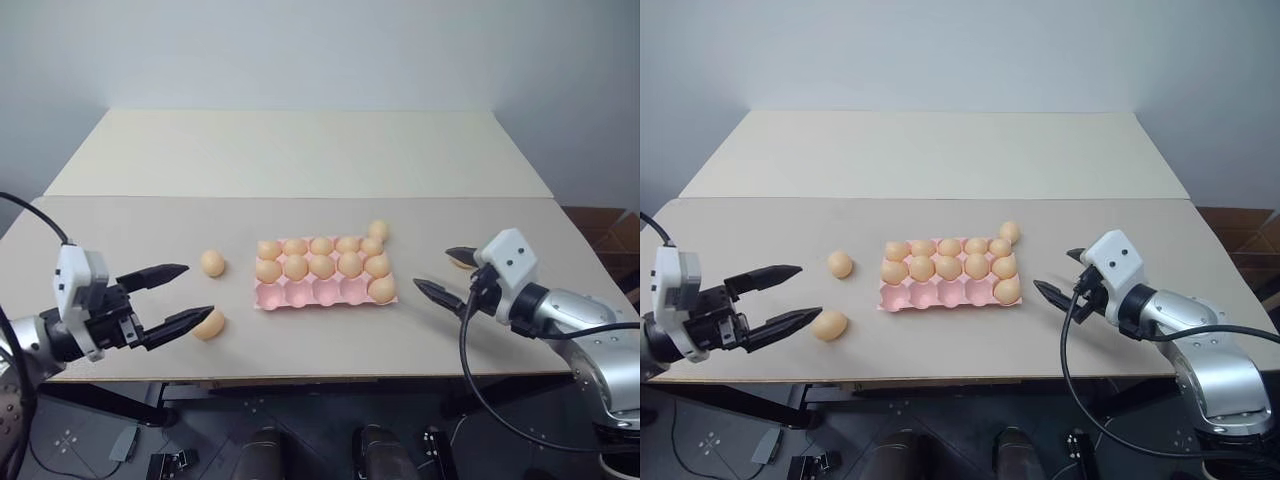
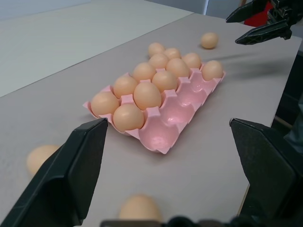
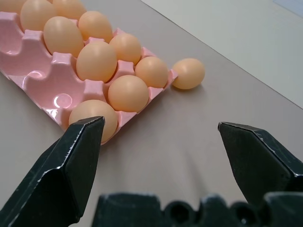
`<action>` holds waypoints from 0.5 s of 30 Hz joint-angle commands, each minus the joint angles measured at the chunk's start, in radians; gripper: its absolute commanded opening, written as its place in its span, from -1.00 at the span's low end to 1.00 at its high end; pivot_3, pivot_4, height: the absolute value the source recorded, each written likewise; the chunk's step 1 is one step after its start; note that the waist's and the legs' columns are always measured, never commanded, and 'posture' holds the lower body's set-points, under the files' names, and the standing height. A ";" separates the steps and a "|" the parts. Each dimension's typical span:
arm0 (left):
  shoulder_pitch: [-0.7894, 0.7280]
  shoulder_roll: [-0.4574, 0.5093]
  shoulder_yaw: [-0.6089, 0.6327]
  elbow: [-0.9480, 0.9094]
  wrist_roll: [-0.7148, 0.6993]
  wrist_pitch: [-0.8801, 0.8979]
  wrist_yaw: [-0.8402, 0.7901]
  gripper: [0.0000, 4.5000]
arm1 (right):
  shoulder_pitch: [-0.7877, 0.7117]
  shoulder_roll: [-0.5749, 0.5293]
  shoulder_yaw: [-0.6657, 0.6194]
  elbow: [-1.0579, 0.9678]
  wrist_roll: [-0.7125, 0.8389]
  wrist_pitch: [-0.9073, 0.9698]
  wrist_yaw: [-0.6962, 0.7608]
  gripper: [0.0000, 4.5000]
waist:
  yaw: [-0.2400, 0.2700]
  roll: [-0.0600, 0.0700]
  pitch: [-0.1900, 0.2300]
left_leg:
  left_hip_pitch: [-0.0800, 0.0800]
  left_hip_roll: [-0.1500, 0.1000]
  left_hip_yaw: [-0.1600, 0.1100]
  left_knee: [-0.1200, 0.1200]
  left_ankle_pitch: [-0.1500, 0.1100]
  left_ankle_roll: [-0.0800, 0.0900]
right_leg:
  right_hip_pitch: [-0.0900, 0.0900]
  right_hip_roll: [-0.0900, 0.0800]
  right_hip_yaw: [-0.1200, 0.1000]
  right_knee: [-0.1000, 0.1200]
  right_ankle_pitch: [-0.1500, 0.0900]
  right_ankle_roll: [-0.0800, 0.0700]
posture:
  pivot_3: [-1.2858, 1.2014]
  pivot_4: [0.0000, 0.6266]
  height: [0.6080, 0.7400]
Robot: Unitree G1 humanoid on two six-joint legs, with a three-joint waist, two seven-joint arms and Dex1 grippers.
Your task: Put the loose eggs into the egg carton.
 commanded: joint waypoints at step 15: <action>-0.132 0.023 -0.050 0.061 -0.007 -0.029 -0.076 0.99 | -0.033 -0.120 -0.097 0.167 -0.081 -0.080 0.016 1.00 | 0.000 0.000 0.000 | 0.002 -0.001 0.001 0.000 0.000 0.000 | 0.001 0.000 0.002 -0.001 0.000 0.000 | 0.03 -0.52 1.00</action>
